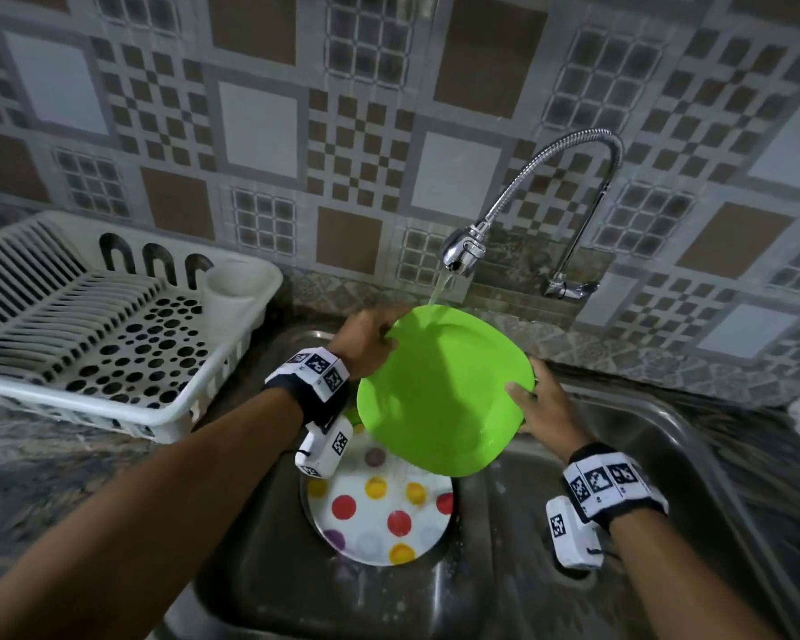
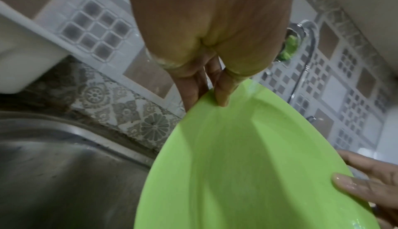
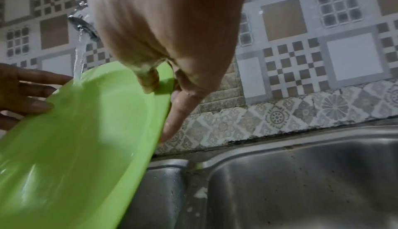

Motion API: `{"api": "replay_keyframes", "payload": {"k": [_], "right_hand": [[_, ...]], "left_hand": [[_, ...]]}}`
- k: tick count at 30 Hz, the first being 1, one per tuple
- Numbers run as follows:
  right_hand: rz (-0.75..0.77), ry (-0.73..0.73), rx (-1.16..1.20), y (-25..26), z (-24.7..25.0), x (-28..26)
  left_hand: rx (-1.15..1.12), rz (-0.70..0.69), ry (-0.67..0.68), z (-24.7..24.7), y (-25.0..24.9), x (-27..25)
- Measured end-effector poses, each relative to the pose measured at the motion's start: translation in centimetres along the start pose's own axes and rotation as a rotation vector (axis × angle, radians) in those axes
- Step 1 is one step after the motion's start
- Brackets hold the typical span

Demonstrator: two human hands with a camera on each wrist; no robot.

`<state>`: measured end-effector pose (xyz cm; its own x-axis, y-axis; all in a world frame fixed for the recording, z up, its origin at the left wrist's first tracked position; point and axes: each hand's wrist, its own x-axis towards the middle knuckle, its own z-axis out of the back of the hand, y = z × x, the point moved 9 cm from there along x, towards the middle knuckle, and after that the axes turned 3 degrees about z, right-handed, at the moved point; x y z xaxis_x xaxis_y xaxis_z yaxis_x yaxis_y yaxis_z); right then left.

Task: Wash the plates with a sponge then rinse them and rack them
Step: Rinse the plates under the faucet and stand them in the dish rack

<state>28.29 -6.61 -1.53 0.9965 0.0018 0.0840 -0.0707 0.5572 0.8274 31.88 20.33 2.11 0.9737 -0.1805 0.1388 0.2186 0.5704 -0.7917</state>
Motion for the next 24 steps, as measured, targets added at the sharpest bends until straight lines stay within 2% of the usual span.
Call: {"api": "replay_keyframes", "payload": {"k": [4,8,12,14,19,21,23,24], "right_hand": [[0.018,0.004,0.006,0.4,1.3,-0.9],[0.176,0.042,-0.045,4.9,0.6,-1.4],[0.303,0.116,-0.109,11.0,-1.9,-1.8],[0.353,0.114,-0.127,14.3,-3.2,-1.5],[0.488,0.151,-0.061,23.6,-8.6,-1.3],[0.540,0.146,-0.083,27.3,-11.6,-1.0],[0.584,0.106,-0.105,30.8,-14.6,-0.1],[0.591,0.093,-0.101,32.3,-16.3,0.5]], "left_hand": [[0.037,-0.012,-0.028,-0.8,-0.9,-0.1],[0.086,0.022,-0.118,1.9,0.3,-1.8],[-0.036,-0.029,-0.007,6.2,1.1,-3.6],[-0.074,-0.102,0.031,9.2,0.5,-4.3],[-0.372,-0.075,-0.041,19.9,2.5,-4.5],[-0.344,-0.127,-0.048,24.3,3.2,-4.5],[-0.158,-0.160,-0.102,28.9,4.3,-4.6],[-0.184,-0.171,-0.086,30.8,5.1,-4.8]]}}
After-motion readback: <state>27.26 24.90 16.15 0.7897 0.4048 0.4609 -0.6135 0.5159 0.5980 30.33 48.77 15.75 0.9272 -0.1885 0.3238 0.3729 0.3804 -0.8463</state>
